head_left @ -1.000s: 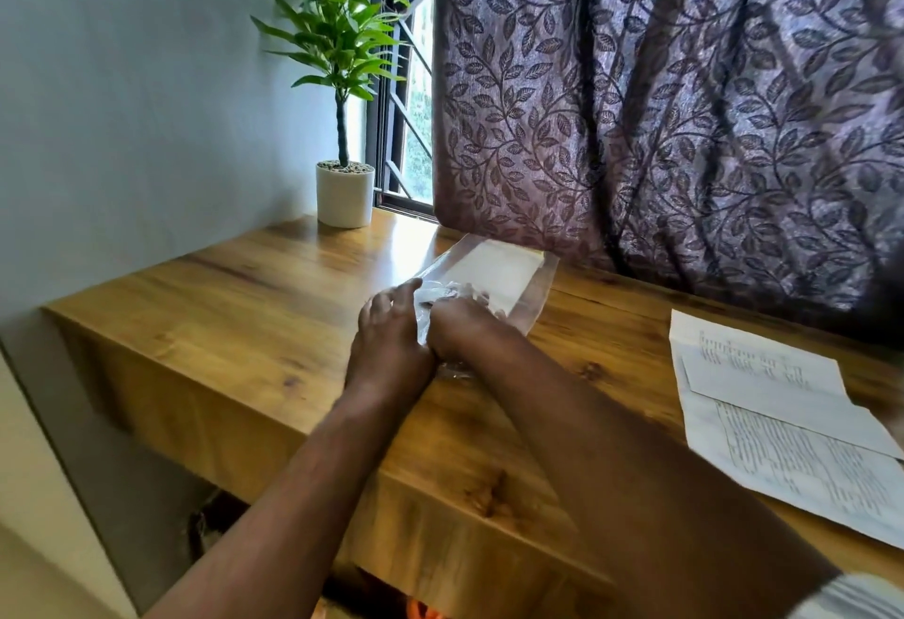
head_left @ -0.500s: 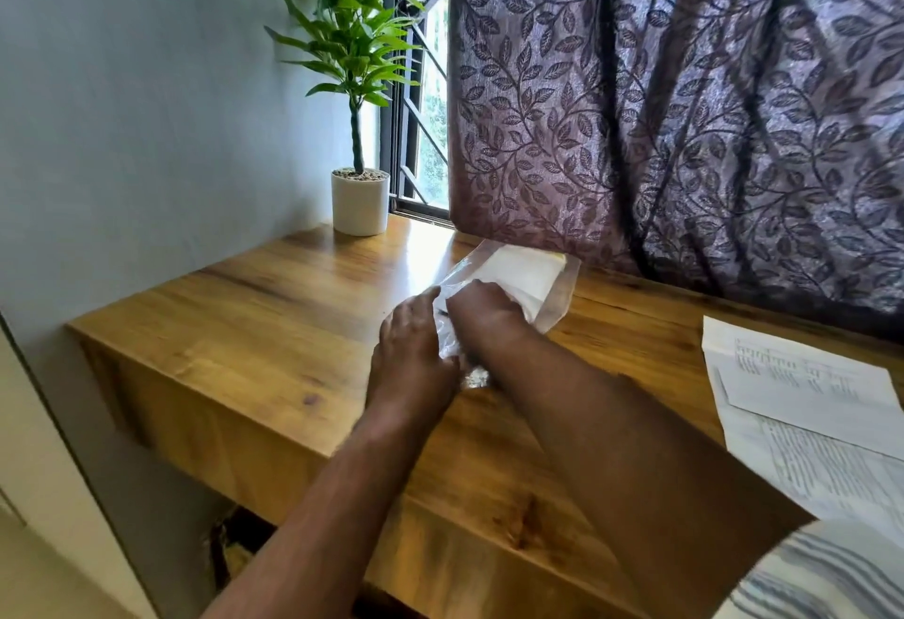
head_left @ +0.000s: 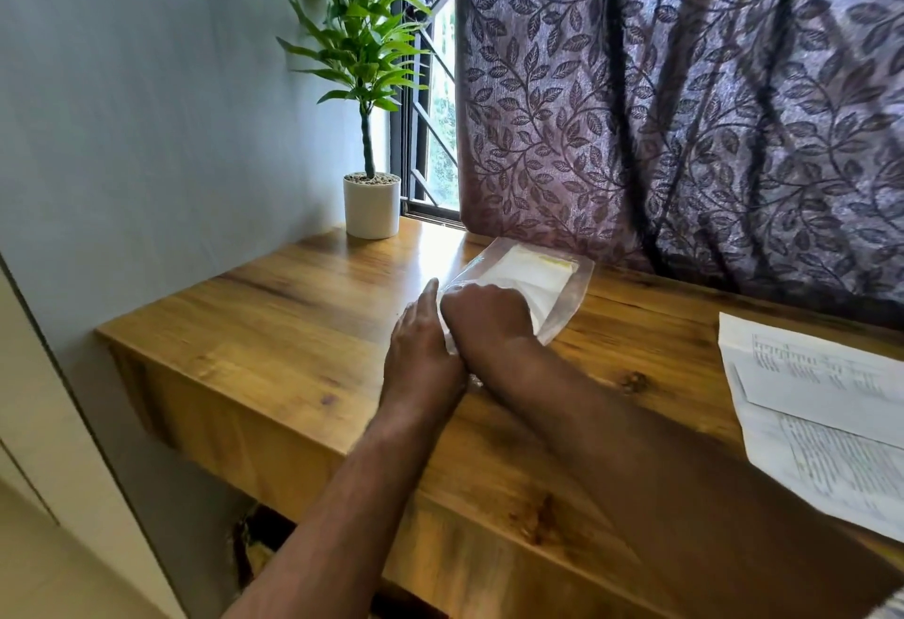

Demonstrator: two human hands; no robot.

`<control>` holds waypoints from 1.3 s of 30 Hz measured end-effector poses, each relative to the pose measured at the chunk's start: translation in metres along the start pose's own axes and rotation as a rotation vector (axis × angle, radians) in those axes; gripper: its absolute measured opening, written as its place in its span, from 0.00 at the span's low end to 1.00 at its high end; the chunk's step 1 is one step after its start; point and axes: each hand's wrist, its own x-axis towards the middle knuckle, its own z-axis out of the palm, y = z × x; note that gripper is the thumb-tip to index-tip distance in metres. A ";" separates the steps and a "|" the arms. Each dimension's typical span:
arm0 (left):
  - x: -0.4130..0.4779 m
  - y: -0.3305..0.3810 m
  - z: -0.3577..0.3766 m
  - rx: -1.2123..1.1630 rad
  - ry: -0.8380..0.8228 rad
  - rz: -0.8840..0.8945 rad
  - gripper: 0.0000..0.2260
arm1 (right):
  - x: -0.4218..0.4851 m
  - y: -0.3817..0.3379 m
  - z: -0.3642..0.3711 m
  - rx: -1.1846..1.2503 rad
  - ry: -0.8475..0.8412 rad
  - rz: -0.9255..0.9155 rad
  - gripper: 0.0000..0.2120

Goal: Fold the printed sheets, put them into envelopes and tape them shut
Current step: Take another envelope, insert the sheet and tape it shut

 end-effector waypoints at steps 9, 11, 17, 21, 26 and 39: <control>0.000 0.000 0.002 0.055 0.028 0.000 0.34 | -0.041 0.043 -0.078 0.380 0.135 -0.047 0.04; 0.001 0.002 0.001 0.070 0.038 -0.019 0.32 | -0.047 0.056 -0.099 0.489 0.195 -0.042 0.03; 0.000 0.003 0.000 0.142 0.040 -0.059 0.30 | -0.069 0.109 -0.154 0.583 0.494 0.021 0.06; -0.001 0.009 -0.003 0.084 0.107 0.064 0.30 | -0.087 0.150 -0.168 0.600 0.606 0.129 0.09; -0.007 0.047 0.003 -0.034 0.190 0.197 0.21 | -0.109 0.198 -0.170 0.586 0.727 0.267 0.12; -0.023 0.190 0.060 -1.083 -0.763 -0.530 0.27 | -0.216 0.246 -0.125 0.364 0.758 -0.201 0.07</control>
